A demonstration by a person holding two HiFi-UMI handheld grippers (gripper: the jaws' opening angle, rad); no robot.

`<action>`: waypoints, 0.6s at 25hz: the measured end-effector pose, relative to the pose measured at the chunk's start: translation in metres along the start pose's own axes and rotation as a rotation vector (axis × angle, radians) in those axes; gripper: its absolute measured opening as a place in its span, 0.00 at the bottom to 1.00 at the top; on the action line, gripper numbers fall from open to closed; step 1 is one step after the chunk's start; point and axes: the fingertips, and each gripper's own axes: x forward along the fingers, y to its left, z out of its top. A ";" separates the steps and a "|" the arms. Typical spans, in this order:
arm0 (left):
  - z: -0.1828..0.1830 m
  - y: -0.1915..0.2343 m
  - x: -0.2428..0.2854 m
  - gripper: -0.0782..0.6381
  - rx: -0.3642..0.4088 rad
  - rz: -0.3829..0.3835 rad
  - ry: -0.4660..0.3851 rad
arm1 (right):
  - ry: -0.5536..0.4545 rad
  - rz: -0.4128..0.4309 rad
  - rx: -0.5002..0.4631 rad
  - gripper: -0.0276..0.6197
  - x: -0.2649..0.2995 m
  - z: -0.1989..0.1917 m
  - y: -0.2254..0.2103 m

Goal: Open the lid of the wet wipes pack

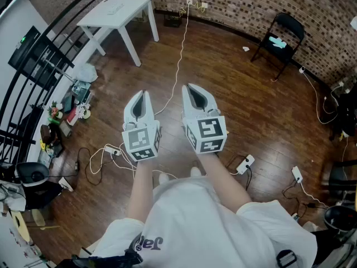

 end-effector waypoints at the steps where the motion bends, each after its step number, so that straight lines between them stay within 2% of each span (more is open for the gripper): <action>1: -0.002 -0.006 0.001 0.12 0.002 -0.002 0.003 | 0.001 0.001 0.002 0.03 -0.002 -0.001 -0.006; 9: -0.014 -0.047 0.007 0.12 0.038 -0.022 0.023 | -0.003 -0.024 0.047 0.03 -0.014 -0.010 -0.051; 15: -0.017 -0.050 0.015 0.12 0.042 -0.033 0.035 | 0.025 -0.050 0.067 0.03 -0.011 -0.021 -0.067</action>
